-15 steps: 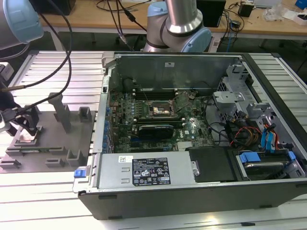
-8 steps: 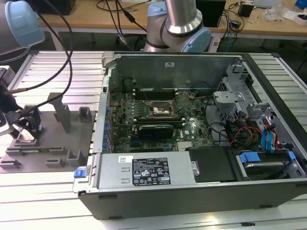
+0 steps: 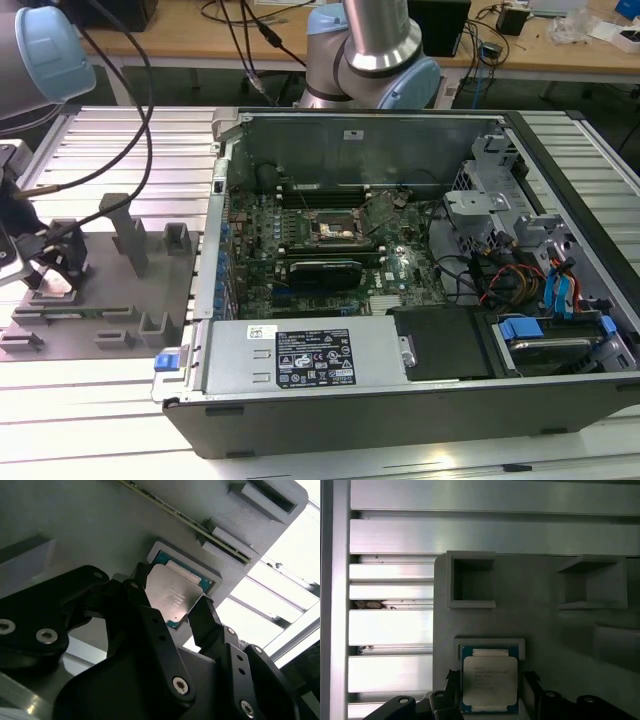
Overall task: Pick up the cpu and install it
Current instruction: 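Pick up the cpu and move it towards the insertion slot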
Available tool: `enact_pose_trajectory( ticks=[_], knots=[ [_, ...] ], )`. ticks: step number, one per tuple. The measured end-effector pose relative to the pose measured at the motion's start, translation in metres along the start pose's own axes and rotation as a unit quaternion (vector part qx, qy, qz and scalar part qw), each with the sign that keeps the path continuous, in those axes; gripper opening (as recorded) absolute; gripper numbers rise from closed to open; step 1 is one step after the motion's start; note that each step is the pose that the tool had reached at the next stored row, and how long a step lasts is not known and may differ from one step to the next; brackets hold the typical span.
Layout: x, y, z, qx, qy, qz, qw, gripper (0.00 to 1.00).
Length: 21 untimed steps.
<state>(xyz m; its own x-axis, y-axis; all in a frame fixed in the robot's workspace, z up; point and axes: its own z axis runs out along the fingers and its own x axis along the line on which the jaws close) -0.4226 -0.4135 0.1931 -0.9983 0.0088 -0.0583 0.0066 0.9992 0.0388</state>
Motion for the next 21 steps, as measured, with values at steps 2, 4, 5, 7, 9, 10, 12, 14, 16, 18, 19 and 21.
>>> enact_pose_trajectory(
  ticks=[2, 4, 5, 7, 9, 10, 12, 14, 16, 18, 19, 21],
  knots=[
    [0.0003, 0.0004, 0.0004, 0.0002, 0.0002, 0.000, 1.0000, 0.60],
    [0.0006, 0.0005, 0.0014, 0.0002, 0.0001, 0.000, 1.0000, 0.60],
    [0.0007, 0.0005, 0.0019, 0.0002, 0.0001, 0.000, 1.0000, 0.60],
    [0.0010, 0.0005, 0.0043, 0.0002, 0.0000, 0.000, 1.0000, 0.60],
    [0.0011, 0.0005, 0.0046, 0.0003, 0.0002, 0.000, 1.0000, 0.60],
    [0.0011, 0.0005, 0.0049, 0.0003, 0.0001, 0.000, 1.0000, 0.60],
    [0.0011, 0.0005, 0.0055, 0.0002, 0.0000, 0.000, 1.0000, 0.60],
    [0.0011, 0.0005, 0.0055, 0.0003, 0.0001, 0.000, 1.0000, 0.60],
    [0.0011, 0.0005, 0.0056, 0.0003, 0.0001, 0.000, 1.0000, 0.60],
    [0.0011, 0.0005, 0.0056, 0.0003, 0.0001, 0.000, 1.0000, 0.55],
    [0.0011, 0.0005, 0.0056, 0.0003, 0.0001, 0.000, 1.0000, 0.55],
    [0.0011, 0.0005, 0.0056, 0.0003, 0.0001, 0.000, 1.0000, 0.55]
  ],
)
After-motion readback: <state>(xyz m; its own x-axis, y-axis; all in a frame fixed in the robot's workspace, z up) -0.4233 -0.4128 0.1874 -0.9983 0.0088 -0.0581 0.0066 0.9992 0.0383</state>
